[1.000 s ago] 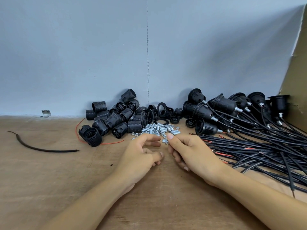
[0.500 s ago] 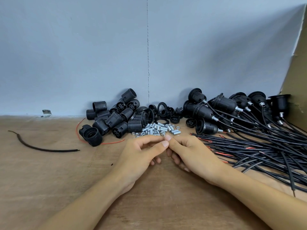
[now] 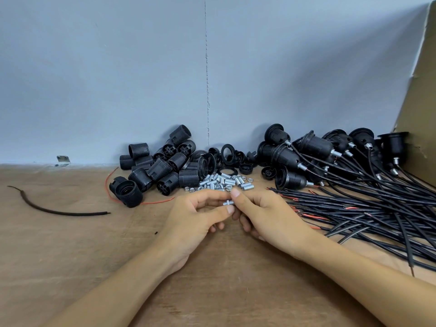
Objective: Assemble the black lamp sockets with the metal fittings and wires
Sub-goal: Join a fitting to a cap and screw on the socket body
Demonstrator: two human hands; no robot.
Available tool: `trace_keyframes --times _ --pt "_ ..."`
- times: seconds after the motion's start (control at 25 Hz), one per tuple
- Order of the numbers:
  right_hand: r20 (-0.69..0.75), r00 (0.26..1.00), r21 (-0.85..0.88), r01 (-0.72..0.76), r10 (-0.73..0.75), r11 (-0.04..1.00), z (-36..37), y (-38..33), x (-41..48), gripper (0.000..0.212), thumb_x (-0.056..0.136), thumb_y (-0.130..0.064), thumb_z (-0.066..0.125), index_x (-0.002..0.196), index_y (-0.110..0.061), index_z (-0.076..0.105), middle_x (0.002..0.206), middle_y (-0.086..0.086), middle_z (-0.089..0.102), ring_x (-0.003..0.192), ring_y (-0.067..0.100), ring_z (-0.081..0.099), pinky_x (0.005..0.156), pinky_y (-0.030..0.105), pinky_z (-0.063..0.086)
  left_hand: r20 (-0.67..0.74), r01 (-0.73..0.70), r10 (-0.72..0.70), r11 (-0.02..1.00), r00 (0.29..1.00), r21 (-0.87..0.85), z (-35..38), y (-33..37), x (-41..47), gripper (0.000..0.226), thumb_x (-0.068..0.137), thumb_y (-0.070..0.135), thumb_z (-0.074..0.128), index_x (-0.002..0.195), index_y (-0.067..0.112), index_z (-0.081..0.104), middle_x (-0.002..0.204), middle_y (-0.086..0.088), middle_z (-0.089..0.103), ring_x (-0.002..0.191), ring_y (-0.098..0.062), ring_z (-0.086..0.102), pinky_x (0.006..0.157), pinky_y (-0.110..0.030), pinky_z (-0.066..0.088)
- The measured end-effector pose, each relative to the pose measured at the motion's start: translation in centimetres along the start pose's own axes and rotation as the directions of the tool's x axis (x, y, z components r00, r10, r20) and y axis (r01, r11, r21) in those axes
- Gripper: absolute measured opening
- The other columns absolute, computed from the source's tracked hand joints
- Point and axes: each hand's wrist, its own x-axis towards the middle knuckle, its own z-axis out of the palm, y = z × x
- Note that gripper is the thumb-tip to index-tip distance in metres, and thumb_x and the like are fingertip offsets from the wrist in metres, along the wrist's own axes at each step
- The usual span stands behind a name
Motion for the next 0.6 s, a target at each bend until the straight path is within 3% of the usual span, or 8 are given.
trace_keyframes --times 0.16,0.32,0.48,0.6 --pt "-0.04 0.998 -0.115 0.034 -0.039 0.993 -0.1 0.2 0.1 0.046 0.103 -0.044 0.046 0.074 -0.014 0.064 0.054 0.006 0.06 0.041 0.003 0.046 0.048 0.011 0.035 -0.09 0.017 -0.023 0.998 0.996 -0.066 -0.1 -0.1 0.3 0.016 0.081 0.007 0.08 0.095 0.016 0.079 0.079 -0.003 0.075 0.054 -0.012 0.059 0.049 -0.019 0.047" --pt "-0.173 0.983 -0.339 0.004 -0.067 0.941 -1.2 0.8 0.5 0.033 0.101 -0.04 0.051 0.078 -0.022 0.067 0.069 0.0 0.065 0.058 0.002 0.051 0.059 0.019 0.039 -0.223 0.02 -0.047 0.992 0.974 -0.124 -0.1 -0.3 0.7 0.011 0.084 0.007 0.079 0.094 0.009 0.076 0.071 0.0 0.07 0.05 -0.012 0.058 0.047 -0.02 0.046" --pt "-0.175 0.984 -0.412 -0.033 -0.044 0.911 -1.3 1.0 1.2 0.014 0.098 -0.027 0.058 0.094 -0.025 0.071 0.082 -0.016 0.062 0.07 -0.004 0.053 0.066 0.003 0.037 -0.325 0.004 -0.054 0.988 0.944 -0.153 0.0 -0.6 1.2 0.01 0.09 0.002 0.072 0.098 0.009 0.071 0.069 0.004 0.067 0.048 -0.011 0.058 0.045 -0.02 0.045" --pt "-0.173 0.983 -0.516 -0.033 -0.066 0.856 -0.5 0.8 2.5 0.019 0.097 -0.02 0.056 0.11 -0.018 0.07 0.102 -0.006 0.059 0.086 0.005 0.055 0.074 0.004 0.038 -0.325 0.016 -0.055 0.992 0.944 -0.122 -0.1 -0.6 1.4 0.011 0.09 0.004 0.073 0.099 0.008 0.07 0.071 0.001 0.064 0.046 -0.01 0.056 0.044 -0.019 0.045"
